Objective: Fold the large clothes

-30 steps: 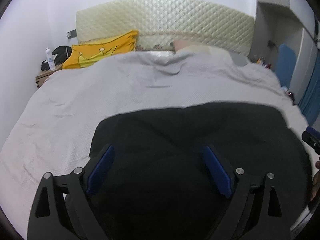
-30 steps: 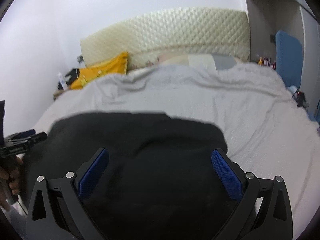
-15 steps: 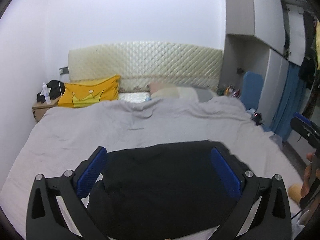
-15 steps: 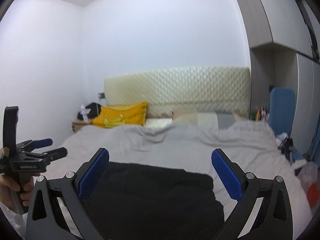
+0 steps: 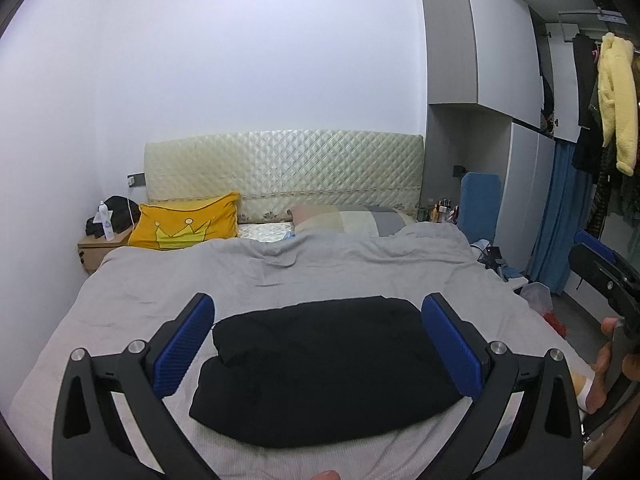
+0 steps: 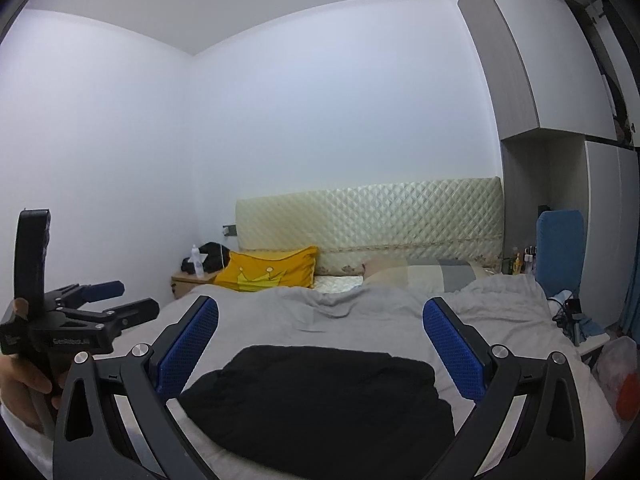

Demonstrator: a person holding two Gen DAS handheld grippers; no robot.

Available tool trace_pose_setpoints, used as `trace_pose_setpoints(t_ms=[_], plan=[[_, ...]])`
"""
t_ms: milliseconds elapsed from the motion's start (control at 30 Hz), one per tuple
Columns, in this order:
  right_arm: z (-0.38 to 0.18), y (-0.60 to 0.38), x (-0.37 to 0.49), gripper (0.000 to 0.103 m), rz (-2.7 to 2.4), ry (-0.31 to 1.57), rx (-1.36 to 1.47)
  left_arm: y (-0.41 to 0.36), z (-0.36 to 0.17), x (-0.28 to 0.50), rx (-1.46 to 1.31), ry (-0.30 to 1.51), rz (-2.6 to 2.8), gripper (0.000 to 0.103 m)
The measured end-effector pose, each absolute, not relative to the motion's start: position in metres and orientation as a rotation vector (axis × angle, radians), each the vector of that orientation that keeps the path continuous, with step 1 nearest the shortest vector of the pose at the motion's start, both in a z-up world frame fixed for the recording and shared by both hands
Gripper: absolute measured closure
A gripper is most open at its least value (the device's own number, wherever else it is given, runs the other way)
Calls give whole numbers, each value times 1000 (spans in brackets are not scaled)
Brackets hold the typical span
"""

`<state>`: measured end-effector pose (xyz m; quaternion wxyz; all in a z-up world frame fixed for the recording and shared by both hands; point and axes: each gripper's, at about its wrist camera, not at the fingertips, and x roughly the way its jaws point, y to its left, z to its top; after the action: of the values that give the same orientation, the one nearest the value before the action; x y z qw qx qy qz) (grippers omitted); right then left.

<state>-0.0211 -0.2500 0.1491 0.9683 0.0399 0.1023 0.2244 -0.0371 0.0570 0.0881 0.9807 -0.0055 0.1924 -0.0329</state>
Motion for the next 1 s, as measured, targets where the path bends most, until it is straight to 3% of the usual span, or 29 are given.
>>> trace_pose_setpoints(t_ms=[1000], plan=[[63,-256,-52,0,303,452,169,60,26,-64,-75,548,82,0]])
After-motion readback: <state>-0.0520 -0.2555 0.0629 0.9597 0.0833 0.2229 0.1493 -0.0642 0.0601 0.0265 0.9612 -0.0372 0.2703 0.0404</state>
